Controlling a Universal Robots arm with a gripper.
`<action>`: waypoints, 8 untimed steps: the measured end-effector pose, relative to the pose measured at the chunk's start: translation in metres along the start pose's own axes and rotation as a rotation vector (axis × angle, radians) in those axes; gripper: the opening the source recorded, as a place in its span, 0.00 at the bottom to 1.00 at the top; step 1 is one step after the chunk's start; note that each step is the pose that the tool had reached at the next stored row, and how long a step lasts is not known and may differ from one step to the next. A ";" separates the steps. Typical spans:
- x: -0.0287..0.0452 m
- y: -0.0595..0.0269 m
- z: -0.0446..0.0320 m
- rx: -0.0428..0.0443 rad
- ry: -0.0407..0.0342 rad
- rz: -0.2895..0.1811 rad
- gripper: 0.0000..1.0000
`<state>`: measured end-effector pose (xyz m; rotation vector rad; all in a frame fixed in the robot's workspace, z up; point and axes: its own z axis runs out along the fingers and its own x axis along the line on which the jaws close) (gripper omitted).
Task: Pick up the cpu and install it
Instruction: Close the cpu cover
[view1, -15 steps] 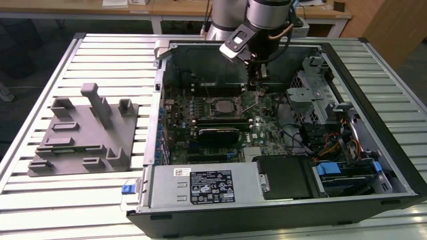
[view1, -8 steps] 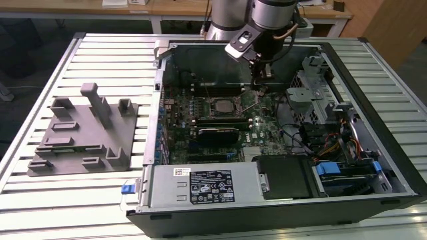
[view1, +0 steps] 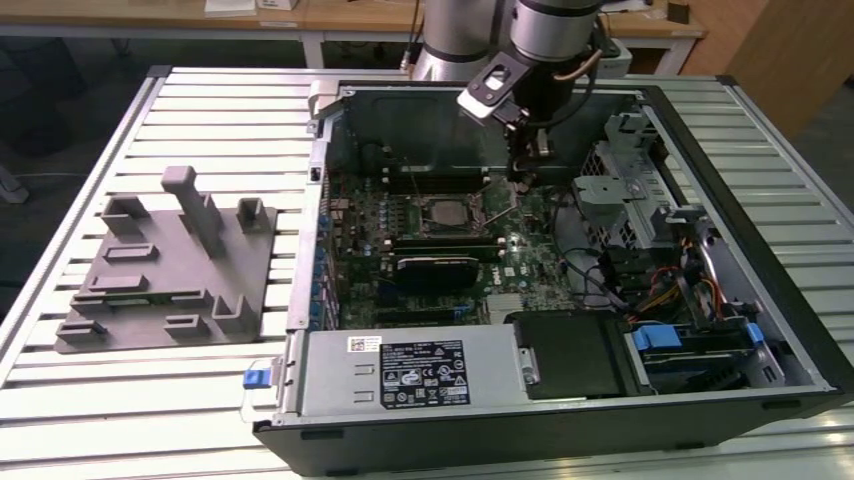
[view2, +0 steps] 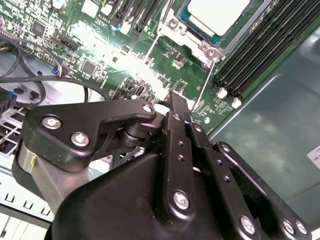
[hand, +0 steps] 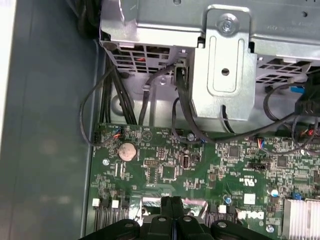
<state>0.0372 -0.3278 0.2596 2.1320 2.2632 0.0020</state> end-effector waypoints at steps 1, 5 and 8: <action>0.0001 0.0011 0.0004 0.0000 0.0000 0.000 0.11; 0.0005 0.0052 0.0021 0.0000 0.0000 -0.001 0.11; 0.0007 0.0076 0.0037 0.0000 0.0000 -0.002 0.11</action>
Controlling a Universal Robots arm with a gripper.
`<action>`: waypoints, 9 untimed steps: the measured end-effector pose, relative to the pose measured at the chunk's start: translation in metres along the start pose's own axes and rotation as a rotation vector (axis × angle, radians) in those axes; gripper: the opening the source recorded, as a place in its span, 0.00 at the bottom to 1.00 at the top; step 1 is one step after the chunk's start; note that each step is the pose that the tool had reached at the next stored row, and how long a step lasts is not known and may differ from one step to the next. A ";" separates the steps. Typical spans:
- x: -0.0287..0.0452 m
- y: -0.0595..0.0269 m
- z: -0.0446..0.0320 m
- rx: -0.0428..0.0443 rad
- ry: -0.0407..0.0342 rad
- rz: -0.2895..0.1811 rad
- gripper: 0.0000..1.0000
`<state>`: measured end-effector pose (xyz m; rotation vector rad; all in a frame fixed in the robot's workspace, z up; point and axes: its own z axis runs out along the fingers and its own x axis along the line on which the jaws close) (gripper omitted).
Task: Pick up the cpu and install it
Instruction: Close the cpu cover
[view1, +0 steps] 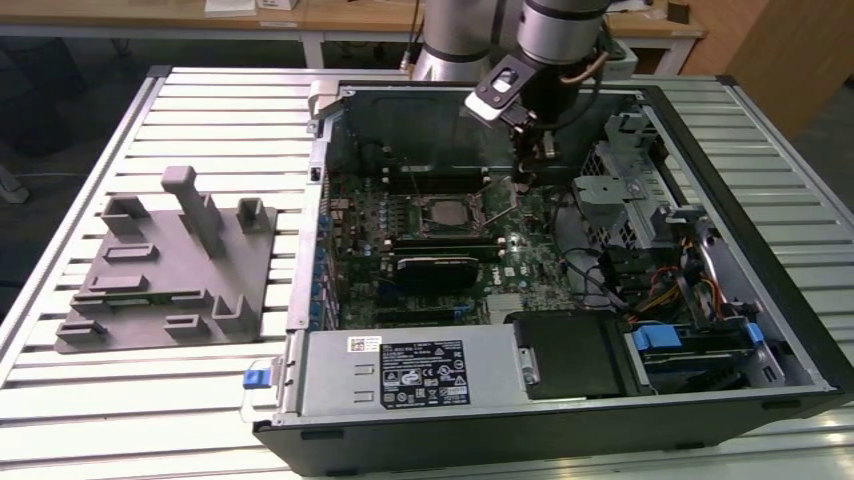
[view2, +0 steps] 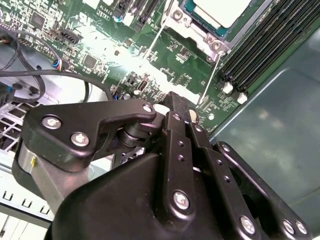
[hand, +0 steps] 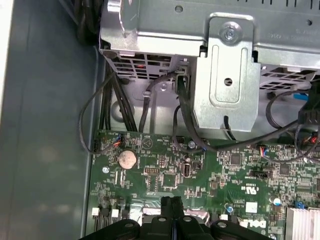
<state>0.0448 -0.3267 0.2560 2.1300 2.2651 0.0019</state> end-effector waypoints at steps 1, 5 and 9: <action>0.0001 0.0008 0.0006 0.0000 0.0001 0.000 0.11; 0.0003 0.0038 0.0023 0.0000 0.0000 -0.001 0.11; 0.0007 0.0066 0.0040 0.0000 -0.0001 -0.001 0.11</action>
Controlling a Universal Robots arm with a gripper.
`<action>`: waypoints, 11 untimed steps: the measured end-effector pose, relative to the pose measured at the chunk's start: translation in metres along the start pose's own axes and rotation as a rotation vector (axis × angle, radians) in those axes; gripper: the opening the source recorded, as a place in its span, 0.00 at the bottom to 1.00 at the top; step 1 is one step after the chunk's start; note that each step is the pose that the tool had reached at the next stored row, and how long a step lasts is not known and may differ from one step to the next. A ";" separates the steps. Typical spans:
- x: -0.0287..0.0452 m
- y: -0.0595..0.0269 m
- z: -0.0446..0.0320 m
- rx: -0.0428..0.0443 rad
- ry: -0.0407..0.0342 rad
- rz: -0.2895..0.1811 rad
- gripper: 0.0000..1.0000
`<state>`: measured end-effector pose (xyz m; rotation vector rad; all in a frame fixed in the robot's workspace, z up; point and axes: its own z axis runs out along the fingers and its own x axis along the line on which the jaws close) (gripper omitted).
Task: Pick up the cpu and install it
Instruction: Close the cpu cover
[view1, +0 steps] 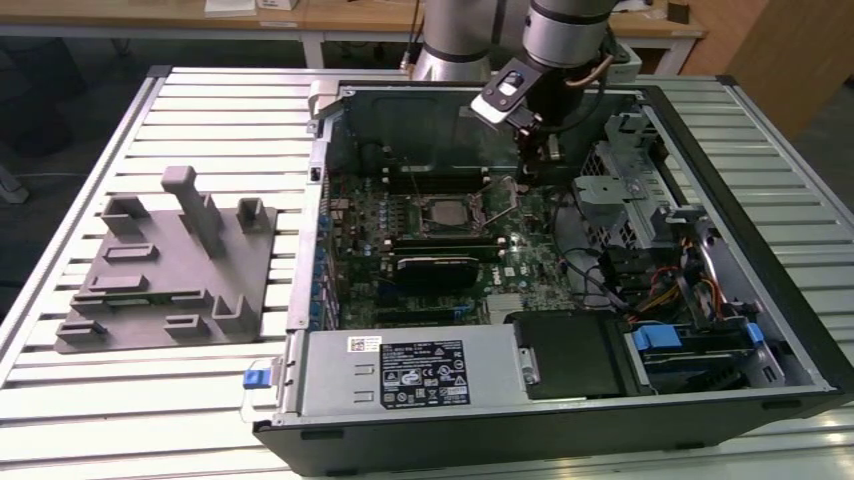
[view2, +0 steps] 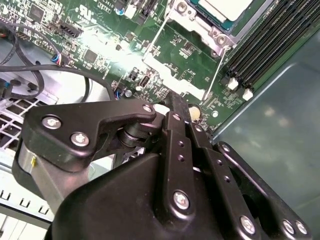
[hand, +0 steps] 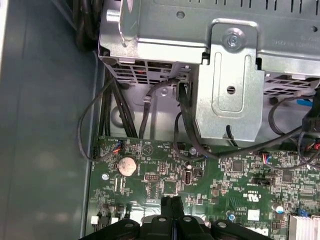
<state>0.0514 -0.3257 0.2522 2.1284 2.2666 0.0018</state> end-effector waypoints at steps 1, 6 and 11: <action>0.0001 0.0006 0.0004 0.0000 0.0000 0.000 0.11; 0.0008 0.0029 0.0027 -0.0001 0.0001 0.000 0.11; 0.0010 0.0033 0.0076 0.0000 0.0001 -0.001 0.11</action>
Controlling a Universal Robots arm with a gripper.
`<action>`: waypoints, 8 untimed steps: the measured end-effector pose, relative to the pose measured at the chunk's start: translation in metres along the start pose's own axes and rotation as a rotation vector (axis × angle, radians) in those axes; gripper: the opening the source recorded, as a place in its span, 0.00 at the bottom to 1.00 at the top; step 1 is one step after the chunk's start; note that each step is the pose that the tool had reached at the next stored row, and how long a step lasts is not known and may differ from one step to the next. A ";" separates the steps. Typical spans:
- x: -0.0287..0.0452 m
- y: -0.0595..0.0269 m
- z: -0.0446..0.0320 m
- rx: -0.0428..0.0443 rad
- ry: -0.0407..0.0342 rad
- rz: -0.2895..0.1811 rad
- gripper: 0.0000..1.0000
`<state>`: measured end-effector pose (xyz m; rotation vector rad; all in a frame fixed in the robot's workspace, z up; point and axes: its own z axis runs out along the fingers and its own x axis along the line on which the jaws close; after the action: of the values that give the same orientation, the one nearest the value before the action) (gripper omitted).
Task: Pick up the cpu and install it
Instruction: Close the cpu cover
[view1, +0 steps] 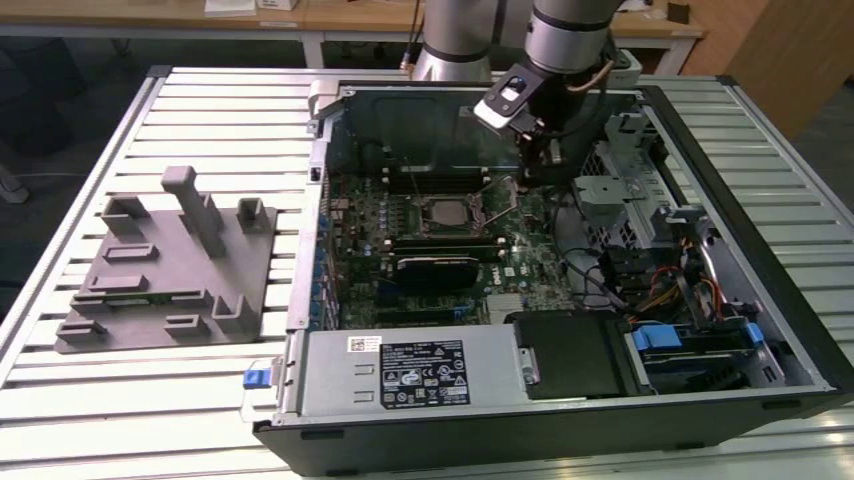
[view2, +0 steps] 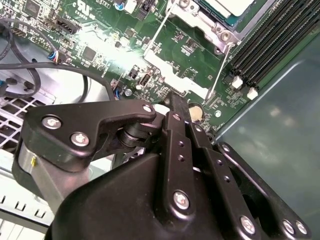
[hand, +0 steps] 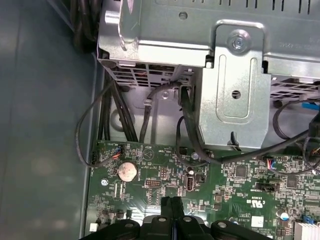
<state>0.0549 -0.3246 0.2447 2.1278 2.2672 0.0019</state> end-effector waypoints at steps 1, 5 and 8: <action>0.0000 0.0000 0.0012 0.0000 0.0001 0.000 0.11; -0.0007 -0.0001 0.0041 0.0007 -0.0002 0.000 0.11; -0.0018 -0.0008 0.0046 0.0007 0.0000 -0.001 0.11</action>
<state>0.0543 -0.3265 0.2401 2.1269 2.2688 0.0012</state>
